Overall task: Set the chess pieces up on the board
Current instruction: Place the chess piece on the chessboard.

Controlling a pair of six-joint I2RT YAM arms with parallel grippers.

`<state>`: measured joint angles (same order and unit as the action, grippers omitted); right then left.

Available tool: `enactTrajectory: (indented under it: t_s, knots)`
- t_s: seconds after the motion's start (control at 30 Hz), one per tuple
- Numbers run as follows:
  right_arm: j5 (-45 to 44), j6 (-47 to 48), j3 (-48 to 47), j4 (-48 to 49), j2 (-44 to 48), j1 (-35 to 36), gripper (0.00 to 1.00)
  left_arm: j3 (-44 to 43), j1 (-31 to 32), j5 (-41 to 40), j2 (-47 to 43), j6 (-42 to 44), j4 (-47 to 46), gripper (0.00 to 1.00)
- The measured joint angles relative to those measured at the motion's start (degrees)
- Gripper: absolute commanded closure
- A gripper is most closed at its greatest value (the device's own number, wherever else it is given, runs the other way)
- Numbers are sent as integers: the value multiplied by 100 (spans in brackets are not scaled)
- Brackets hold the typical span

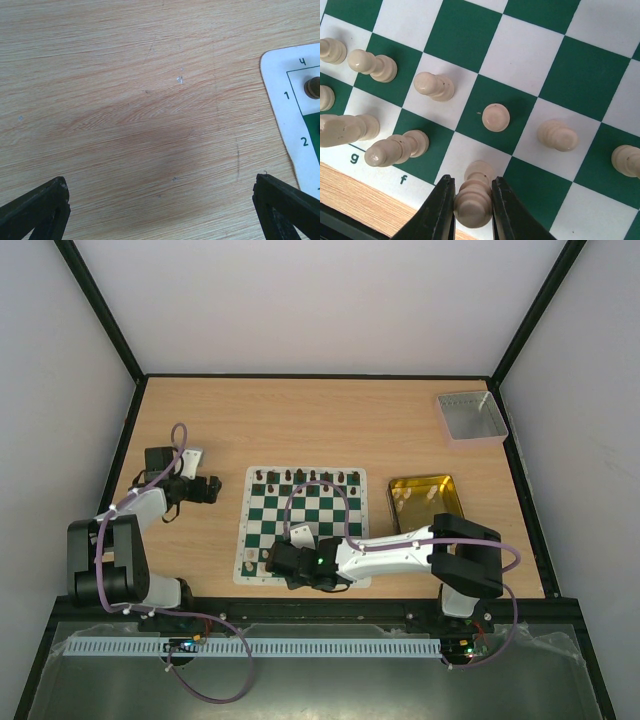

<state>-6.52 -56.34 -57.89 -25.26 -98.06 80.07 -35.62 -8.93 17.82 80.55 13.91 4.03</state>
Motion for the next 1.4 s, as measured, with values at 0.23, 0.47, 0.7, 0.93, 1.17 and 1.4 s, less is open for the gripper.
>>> enactTrajectory:
  t_s: [0.23, 0.47, 0.7, 0.93, 1.17, 1.4]
  knots:
    - [-7, 0, -11, 9, -9, -4, 84, 0, 0, 0, 0, 0, 0, 1]
    - [-9, 0, -28, 2, -11, -13, 85, 0, 0, 0, 0, 0, 0, 0]
    - [-11, 0, -57, -7, -11, -13, 85, 0, 0, 0, 0, 0, 0, 0]
    - [-9, 0, -57, -11, -11, -13, 85, 0, 0, 0, -2, 0, 0, 1]
    - [-9, 2, -111, -15, -35, -13, 82, 0, 0, -2, -2, 0, -2, 1]
    - [-7, 22, -146, -17, -87, -13, 82, 0, 0, -2, -2, 0, -2, 1]
